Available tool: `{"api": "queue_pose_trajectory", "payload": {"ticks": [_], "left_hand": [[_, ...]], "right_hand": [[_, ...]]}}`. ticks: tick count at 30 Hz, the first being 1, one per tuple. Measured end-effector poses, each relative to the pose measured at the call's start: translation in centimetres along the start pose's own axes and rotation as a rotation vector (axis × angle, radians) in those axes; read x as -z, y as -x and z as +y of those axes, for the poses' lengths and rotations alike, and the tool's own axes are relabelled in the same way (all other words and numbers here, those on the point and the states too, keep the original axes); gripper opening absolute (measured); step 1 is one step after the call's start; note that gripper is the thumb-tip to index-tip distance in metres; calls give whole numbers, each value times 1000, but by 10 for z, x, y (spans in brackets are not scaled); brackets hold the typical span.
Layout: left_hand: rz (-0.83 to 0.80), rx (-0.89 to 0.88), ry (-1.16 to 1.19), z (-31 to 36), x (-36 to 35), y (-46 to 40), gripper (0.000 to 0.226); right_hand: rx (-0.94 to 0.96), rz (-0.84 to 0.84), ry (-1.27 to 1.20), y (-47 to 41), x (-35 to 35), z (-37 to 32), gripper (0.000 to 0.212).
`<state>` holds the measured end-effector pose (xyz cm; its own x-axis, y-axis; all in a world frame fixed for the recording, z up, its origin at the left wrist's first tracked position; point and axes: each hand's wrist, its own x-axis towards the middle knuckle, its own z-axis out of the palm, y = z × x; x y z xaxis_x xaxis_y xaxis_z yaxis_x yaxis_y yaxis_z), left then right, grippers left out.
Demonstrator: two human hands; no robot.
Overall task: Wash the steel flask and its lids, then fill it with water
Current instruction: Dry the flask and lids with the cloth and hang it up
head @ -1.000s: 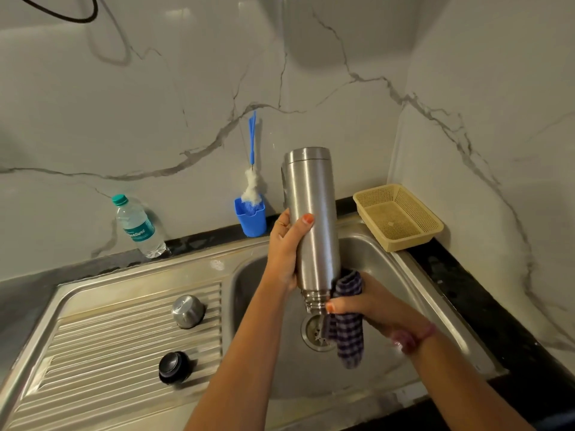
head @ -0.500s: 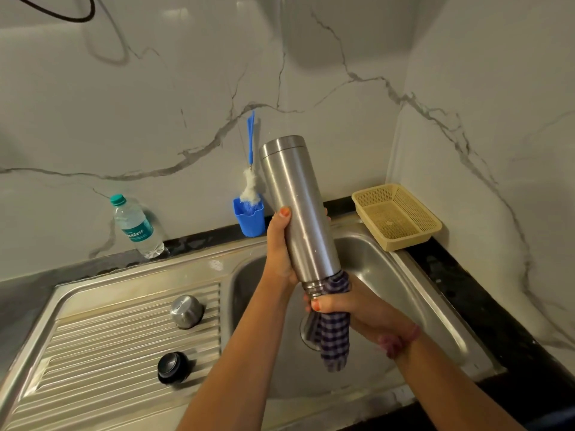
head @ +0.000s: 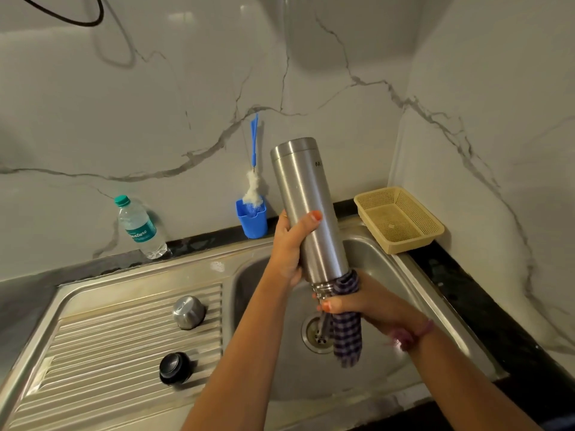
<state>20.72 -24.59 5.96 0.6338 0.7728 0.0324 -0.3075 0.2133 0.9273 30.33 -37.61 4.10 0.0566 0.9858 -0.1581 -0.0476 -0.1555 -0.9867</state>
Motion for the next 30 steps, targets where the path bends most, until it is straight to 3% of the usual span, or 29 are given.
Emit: {"api": "queue_pose_trajectory", "payload": {"ticks": [2, 4, 7, 9, 10, 12, 15, 17, 20, 22, 23, 25, 27, 30], "left_hand": [[-83, 19, 82, -5, 3, 0, 113], [-75, 24, 5, -4, 4, -1, 114], [48, -19, -222, -2, -4, 0, 101], [123, -42, -220, -3, -10, 1, 100], [150, -31, -188, -5, -10, 1, 101], [120, 1, -77, -7, -6, 2, 107], [-79, -2, 115, -14, -1, 3, 113], [-77, -5, 111, -13, 0, 4, 109], [98, 9, -103, -8, -6, 3, 103], [158, -26, -125, -11, -10, 2, 100], [182, -29, -100, -13, -10, 2, 98], [187, -20, -18, -16, -5, 3, 100], [98, -4, 80, -20, 3, 5, 110], [-52, -33, 212, -30, 8, 8, 110]], "right_hand": [[-24, -61, -134, 2, -2, 6, 51], [8, 47, -109, 1, -6, 9, 46], [100, 337, 172, -3, -10, 10, 32], [113, 496, 376, -4, -6, 8, 43], [106, 478, 402, -3, -3, 4, 46], [83, 236, 254, -1, 4, -1, 41], [18, -32, -101, 7, 8, -1, 48], [23, -3, -157, 7, 6, 0, 44], [136, 268, 120, 2, 0, 1, 28], [192, 471, 341, -1, 1, 0, 44], [205, 464, 378, -2, 5, 0, 50], [156, 276, 261, -1, 14, -3, 48], [24, 88, 32, 3, 21, -5, 47], [-101, -27, -82, 5, 20, -2, 55]]}}
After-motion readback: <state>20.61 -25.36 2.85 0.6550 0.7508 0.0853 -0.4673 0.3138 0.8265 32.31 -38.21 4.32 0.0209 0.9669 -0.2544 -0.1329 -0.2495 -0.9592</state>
